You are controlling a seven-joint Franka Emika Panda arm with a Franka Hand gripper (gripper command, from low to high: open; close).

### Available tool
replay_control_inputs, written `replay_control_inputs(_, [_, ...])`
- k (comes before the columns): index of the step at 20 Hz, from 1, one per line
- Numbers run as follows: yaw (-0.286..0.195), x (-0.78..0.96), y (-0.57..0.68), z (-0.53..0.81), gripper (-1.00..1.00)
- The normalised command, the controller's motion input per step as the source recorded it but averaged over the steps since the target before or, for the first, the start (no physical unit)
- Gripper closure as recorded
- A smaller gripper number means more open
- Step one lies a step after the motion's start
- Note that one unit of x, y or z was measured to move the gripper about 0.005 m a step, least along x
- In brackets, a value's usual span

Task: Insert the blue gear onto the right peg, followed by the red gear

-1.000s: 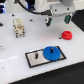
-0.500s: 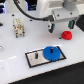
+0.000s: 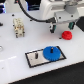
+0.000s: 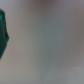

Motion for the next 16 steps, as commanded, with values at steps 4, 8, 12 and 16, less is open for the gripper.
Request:
replay_control_inputs(4, [0.000, 0.51, -0.01, 0.07, -1.00])
replay_control_inputs(8, [0.000, 0.50, 0.00, 0.07, -1.00])
replay_control_inputs(12, [0.000, 0.48, 0.00, 0.00, -1.00])
replay_control_inputs(16, [0.000, 0.47, -0.04, 0.00, -1.00])
